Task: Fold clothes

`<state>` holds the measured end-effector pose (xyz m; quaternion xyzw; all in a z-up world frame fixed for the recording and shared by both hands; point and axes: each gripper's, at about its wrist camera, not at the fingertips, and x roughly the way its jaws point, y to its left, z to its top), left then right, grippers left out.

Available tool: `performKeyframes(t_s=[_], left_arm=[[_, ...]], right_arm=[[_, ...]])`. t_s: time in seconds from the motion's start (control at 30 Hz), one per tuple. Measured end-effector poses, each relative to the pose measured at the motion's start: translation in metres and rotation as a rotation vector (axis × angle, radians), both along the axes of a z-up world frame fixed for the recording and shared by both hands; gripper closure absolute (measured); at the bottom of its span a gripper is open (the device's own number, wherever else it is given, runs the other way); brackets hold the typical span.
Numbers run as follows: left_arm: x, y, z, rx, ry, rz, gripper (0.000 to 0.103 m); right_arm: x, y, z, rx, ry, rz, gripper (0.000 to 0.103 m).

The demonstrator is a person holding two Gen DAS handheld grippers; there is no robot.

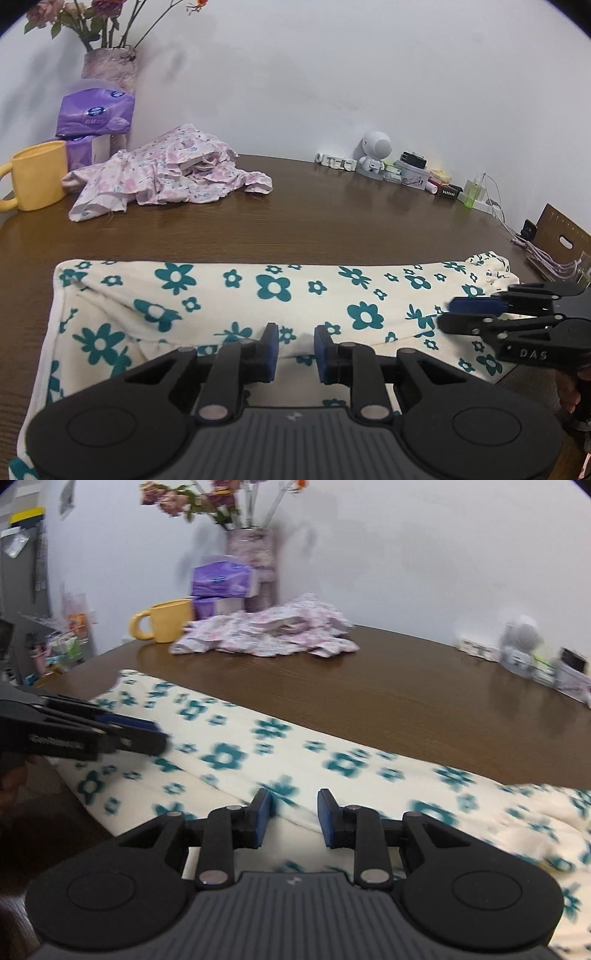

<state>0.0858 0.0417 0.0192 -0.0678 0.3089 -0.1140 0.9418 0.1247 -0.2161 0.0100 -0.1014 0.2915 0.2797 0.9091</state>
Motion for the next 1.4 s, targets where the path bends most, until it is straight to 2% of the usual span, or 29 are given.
performKeyframes(t_s=[0.13, 0.2, 0.33, 0.5, 0.63, 0.77, 1.07, 1.27, 1.4], left_arm=[[0.0, 0.0, 0.0, 0.001, -0.001, 0.003, 0.084], [-0.001, -0.001, 0.0, 0.005, -0.002, 0.004, 0.084], [-0.001, -0.001, 0.0, 0.005, -0.001, 0.004, 0.084], [0.0, -0.001, 0.0, 0.002, -0.001, 0.004, 0.084], [0.0, 0.0, 0.0, 0.0, -0.001, 0.004, 0.084], [0.0, 0.0, 0.0, -0.003, 0.0, 0.005, 0.084], [0.0, 0.0, 0.0, -0.007, 0.0, 0.005, 0.084], [0.0, 0.0, -0.001, -0.013, 0.0, 0.007, 0.084], [-0.002, 0.0, 0.0, -0.016, -0.009, 0.012, 0.084]], right_arm=[[0.003, -0.023, 0.0, 0.005, 0.0, -0.057, 0.077], [0.002, -0.031, 0.001, -0.002, -0.011, -0.076, 0.086], [0.0, -0.044, 0.003, 0.016, -0.027, -0.085, 0.09], [0.0, -0.05, 0.007, -0.032, -0.078, -0.141, 0.089], [0.006, -0.069, 0.007, 0.034, -0.04, -0.161, 0.089], [0.007, -0.078, 0.008, 0.004, -0.063, -0.217, 0.089], [0.017, -0.11, 0.001, -0.024, -0.051, -0.347, 0.088], [0.018, -0.124, -0.002, 0.002, -0.038, -0.381, 0.077], [0.017, -0.124, -0.002, 0.004, -0.038, -0.387, 0.077]])
